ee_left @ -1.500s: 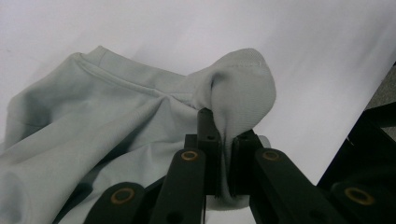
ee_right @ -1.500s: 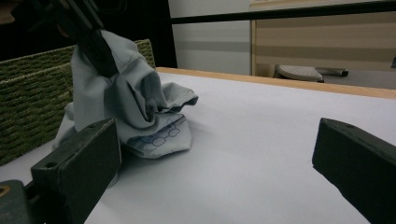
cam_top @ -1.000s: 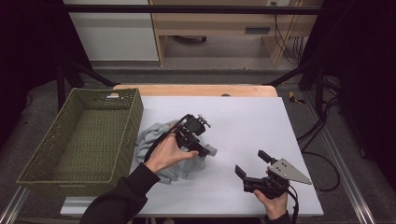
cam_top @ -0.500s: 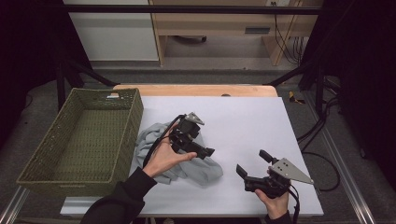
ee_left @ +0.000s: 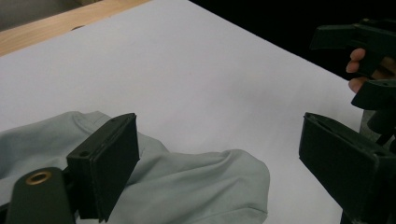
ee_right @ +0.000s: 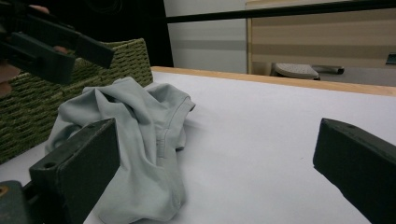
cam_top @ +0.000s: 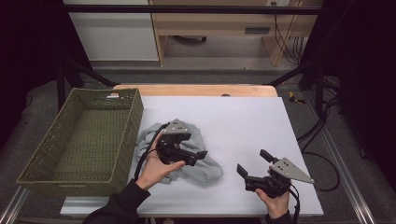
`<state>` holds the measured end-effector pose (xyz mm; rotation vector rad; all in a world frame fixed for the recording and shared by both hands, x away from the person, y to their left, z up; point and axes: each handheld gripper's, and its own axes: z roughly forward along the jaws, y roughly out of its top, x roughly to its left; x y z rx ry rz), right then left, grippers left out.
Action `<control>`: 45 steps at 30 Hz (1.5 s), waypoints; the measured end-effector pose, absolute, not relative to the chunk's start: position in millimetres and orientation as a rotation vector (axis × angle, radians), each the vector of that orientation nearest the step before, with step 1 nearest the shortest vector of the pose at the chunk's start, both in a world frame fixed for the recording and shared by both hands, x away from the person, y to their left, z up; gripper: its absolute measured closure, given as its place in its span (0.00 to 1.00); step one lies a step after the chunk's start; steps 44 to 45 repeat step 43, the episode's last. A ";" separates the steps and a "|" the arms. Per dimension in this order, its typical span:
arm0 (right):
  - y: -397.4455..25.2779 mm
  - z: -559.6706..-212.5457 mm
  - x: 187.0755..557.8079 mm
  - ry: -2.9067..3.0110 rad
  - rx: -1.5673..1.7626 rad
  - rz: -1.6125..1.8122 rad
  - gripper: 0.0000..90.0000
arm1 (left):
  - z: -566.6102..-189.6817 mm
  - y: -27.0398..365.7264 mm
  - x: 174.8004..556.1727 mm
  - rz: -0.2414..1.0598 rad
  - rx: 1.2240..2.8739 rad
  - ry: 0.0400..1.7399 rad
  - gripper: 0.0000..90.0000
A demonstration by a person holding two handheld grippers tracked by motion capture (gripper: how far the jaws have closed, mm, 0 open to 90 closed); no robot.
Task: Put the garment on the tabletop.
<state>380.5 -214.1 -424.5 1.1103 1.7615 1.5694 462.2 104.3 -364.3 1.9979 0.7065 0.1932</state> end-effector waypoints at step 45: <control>-216.2 -426.3 380.2 1.790 1.099 1.563 0.01 | -400.3 204.7 404.0 0.337 1.735 0.794 0.08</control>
